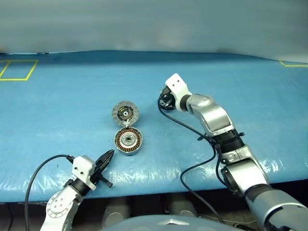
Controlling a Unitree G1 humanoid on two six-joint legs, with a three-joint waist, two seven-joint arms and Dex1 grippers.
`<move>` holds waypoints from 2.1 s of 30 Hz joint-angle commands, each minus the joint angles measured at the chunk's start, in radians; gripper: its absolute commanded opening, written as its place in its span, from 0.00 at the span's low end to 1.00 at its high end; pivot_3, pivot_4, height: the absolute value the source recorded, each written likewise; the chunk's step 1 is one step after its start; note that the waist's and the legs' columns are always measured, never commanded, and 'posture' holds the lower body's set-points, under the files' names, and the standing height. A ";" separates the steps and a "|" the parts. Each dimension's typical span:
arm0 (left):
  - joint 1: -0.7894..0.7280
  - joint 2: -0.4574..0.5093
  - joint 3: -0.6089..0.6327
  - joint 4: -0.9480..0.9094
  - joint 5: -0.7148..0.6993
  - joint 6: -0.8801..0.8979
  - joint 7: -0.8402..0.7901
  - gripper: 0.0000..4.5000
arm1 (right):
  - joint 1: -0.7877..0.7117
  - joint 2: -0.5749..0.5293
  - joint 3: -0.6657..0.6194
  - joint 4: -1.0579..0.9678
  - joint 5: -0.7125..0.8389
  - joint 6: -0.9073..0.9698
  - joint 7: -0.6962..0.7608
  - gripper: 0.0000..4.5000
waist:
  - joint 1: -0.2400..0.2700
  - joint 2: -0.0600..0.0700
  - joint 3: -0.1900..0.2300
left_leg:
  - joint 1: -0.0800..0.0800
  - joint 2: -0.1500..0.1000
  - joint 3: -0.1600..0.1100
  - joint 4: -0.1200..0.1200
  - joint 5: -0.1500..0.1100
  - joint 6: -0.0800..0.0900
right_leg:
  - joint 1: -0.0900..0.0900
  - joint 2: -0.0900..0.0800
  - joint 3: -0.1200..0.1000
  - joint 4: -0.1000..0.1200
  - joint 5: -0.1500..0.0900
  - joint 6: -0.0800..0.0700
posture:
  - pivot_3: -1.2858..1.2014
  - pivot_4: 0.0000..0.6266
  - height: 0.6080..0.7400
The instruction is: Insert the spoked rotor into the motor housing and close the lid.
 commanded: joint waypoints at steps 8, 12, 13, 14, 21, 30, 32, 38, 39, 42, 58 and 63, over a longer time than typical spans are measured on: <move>-0.016 -0.004 -0.034 -0.044 0.020 -0.002 -0.003 0.00 | -0.071 -0.084 -0.013 0.142 -0.008 -0.056 0.174 0.50 | 0.004 0.000 0.000 | 0.000 0.000 0.000 -0.001 0.000 0.000 | 0.000 0.000 0.000 -0.001 0.000 0.000 | 0.52 0.24 1.00; -0.028 -0.006 -0.043 -0.044 0.017 0.009 -0.002 0.00 | -0.080 -0.098 -0.024 0.186 -0.008 -0.064 0.213 0.50 | 0.004 0.001 0.000 | 0.000 0.000 0.000 -0.001 0.000 0.000 | 0.000 0.000 0.000 -0.001 0.000 0.000 | 0.52 0.24 1.00; -0.029 -0.006 -0.044 -0.045 0.015 0.011 -0.002 0.00 | -0.081 -0.097 -0.027 0.191 -0.005 -0.063 0.218 0.50 | 0.004 0.001 0.000 | 0.000 0.000 0.000 -0.001 0.000 0.000 | 0.000 0.000 0.000 -0.001 0.000 0.000 | 0.52 0.24 1.00; -0.032 -0.008 -0.045 -0.045 0.013 0.013 0.000 0.00 | -0.082 -0.096 -0.028 0.196 -0.006 -0.065 0.223 0.50 | 0.004 0.001 0.000 | 0.000 0.000 0.000 -0.001 0.000 0.000 | 0.000 0.000 0.000 -0.001 0.000 0.000 | 0.52 0.24 1.00; -0.036 -0.009 -0.050 -0.051 0.014 0.024 0.006 0.00 | -0.070 -0.078 -0.010 0.237 -0.023 -0.081 0.241 0.50 | 0.005 0.001 0.000 | 0.000 0.000 0.000 -0.001 0.000 0.000 | 0.000 0.000 0.000 -0.001 0.000 0.000 | 0.52 0.24 1.00; -0.012 -0.006 -0.052 -0.060 0.003 0.011 -0.016 0.00 | -0.036 -0.078 0.000 0.257 -0.044 -0.080 0.242 0.50 | 0.005 0.001 0.000 | 0.000 0.000 0.000 -0.001 0.000 0.000 | 0.000 0.000 0.000 -0.001 0.000 0.000 | 0.52 0.24 1.00; 0.000 -0.006 -0.045 -0.060 0.003 0.003 -0.017 0.00 | -0.024 -0.079 -0.002 0.245 -0.044 -0.075 0.242 0.44 | 0.004 0.001 0.000 | 0.000 0.000 0.000 -0.001 0.000 0.000 | 0.000 0.000 0.000 -0.001 0.000 0.000 | 0.52 0.24 1.00; 0.035 -0.001 -0.025 -0.052 0.001 -0.008 -0.020 0.00 | 0.025 -0.070 -0.040 0.126 -0.016 -0.029 0.223 0.25 | 0.004 0.001 -0.001 | 0.001 0.000 0.000 0.000 0.000 0.000 | 0.001 0.000 0.000 0.000 0.000 0.000 | 0.52 0.24 1.00; 0.039 -0.001 -0.022 -0.051 0.000 -0.010 -0.021 0.00 | 0.038 -0.069 -0.045 0.087 -0.011 -0.017 0.220 0.25 | 0.004 0.001 -0.001 | 0.001 0.000 0.001 0.000 0.000 0.000 | 0.002 0.000 0.000 0.000 0.000 0.000 | 0.52 0.24 1.00; 0.047 -0.005 -0.018 -0.048 -0.005 -0.016 -0.024 0.00 | 0.075 -0.059 -0.077 -0.048 0.025 0.038 0.210 0.25 | 0.004 0.002 0.000 | 0.001 0.000 0.000 -0.001 0.000 0.000 | 0.001 0.000 0.000 0.000 0.000 0.000 | 0.52 0.24 1.00; 0.084 -0.007 -0.002 -0.043 -0.014 -0.043 -0.032 0.00 | 0.312 -0.079 0.152 -0.750 -0.018 0.115 0.122 0.25 | 0.004 0.001 0.000 | 0.000 0.000 0.000 0.000 0.000 0.000 | 0.000 0.000 0.000 -0.001 0.000 0.000 | 0.52 0.24 1.00; 0.086 -0.010 0.002 -0.040 -0.016 -0.058 -0.034 0.00 | 0.342 -0.060 0.229 -0.806 -0.037 0.132 0.089 0.25 | 0.004 0.001 -0.001 | 0.001 0.000 0.000 0.001 0.000 0.000 | 0.001 0.000 0.000 0.000 -0.001 -0.002 | 0.52 0.24 1.00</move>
